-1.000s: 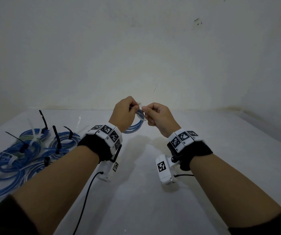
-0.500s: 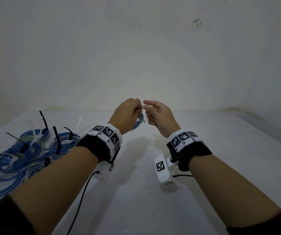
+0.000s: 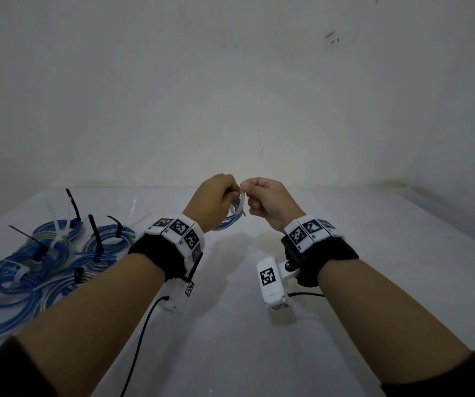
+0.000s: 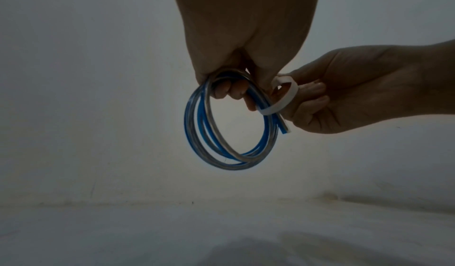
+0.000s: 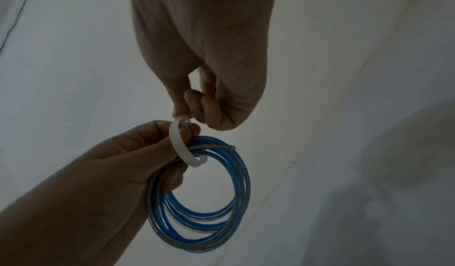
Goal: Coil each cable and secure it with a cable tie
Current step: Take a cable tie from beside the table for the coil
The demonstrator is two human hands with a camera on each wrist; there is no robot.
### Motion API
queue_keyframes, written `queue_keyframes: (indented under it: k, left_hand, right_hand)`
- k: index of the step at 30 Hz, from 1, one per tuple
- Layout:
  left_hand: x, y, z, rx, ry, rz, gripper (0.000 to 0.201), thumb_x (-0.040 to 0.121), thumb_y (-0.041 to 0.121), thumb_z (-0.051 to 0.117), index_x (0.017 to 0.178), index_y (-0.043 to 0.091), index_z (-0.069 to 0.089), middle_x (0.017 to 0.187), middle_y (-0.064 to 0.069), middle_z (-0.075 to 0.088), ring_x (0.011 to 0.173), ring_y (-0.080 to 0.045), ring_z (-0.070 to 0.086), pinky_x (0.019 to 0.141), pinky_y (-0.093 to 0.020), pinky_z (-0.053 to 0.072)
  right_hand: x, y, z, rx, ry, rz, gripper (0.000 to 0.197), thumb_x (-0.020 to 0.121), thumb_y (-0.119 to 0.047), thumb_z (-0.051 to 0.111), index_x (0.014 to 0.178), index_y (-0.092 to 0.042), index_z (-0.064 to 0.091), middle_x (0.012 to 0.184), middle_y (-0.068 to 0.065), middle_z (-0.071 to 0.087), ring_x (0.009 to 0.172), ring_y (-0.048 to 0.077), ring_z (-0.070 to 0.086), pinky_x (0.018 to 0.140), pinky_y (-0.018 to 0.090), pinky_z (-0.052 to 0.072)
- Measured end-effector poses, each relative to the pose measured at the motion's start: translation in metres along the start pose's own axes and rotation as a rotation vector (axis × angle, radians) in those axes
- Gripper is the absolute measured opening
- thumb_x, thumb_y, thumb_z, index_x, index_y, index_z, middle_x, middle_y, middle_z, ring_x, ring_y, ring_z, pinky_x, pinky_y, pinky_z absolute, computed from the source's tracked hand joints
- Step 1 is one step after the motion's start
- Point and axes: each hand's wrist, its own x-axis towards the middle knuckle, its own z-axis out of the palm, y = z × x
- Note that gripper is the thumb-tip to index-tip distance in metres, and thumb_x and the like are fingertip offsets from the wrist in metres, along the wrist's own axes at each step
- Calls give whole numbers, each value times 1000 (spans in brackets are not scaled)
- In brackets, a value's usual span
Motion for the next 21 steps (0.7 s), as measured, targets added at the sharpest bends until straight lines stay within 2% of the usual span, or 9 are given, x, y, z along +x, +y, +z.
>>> queue_keyframes:
  k: [3, 5, 8, 11, 14, 17, 21]
  left_hand:
    - [-3, 2, -1, -24, -37, 27, 12, 87, -4, 48, 83, 2, 57, 76, 3, 51, 71, -10, 51, 66, -10, 39]
    - [-5, 5, -2, -12, -77, 56, 13, 88, -3, 47, 84, 5, 57, 74, 11, 46, 69, -2, 45, 64, -6, 33]
    - [-6, 6, -1, -45, -88, 28, 13, 91, 0, 46, 86, 4, 58, 74, 13, 47, 69, 0, 44, 64, -6, 32]
    - [-4, 4, 0, -94, -22, -64, 13, 92, 2, 46, 90, 4, 59, 78, 6, 53, 70, 0, 47, 64, -4, 34]
    - [-2, 1, -1, -115, -1, -111, 14, 92, 3, 46, 91, 5, 60, 87, 0, 58, 76, -8, 50, 66, -6, 36]
    - [-3, 0, 0, -102, -45, -90, 14, 92, 3, 45, 88, 5, 59, 82, 3, 56, 75, -8, 48, 65, -6, 34]
    - [-5, 3, 0, -93, -63, -52, 16, 94, 6, 45, 86, 6, 58, 78, 4, 56, 72, -7, 48, 65, -9, 35]
  right_hand:
    - [4, -4, 0, 10, 102, 47, 19, 93, -6, 52, 75, -11, 53, 65, 1, 44, 42, 8, 31, 40, 18, 24]
    - [9, -6, -4, -16, 216, 45, 21, 94, -7, 50, 74, -12, 50, 70, 2, 46, 46, 10, 32, 41, 19, 24]
    - [11, -6, -4, -13, 276, 18, 20, 96, -11, 47, 77, -10, 51, 76, 4, 55, 49, 11, 36, 42, 20, 29]
    - [7, -6, 0, 133, 132, 65, 19, 96, -19, 50, 84, -5, 55, 74, 7, 59, 53, 12, 41, 46, 21, 36]
    - [4, -1, 2, 9, 27, 44, 14, 94, -15, 55, 84, -6, 59, 74, 4, 62, 54, 11, 43, 48, 19, 39]
    - [7, -1, 3, -74, 97, 36, 18, 94, -9, 53, 75, -8, 56, 69, 4, 57, 54, 10, 44, 48, 19, 37]
    - [16, -7, 8, -80, 229, 109, 24, 91, -1, 51, 67, -6, 51, 63, 7, 48, 52, 13, 40, 47, 21, 33]
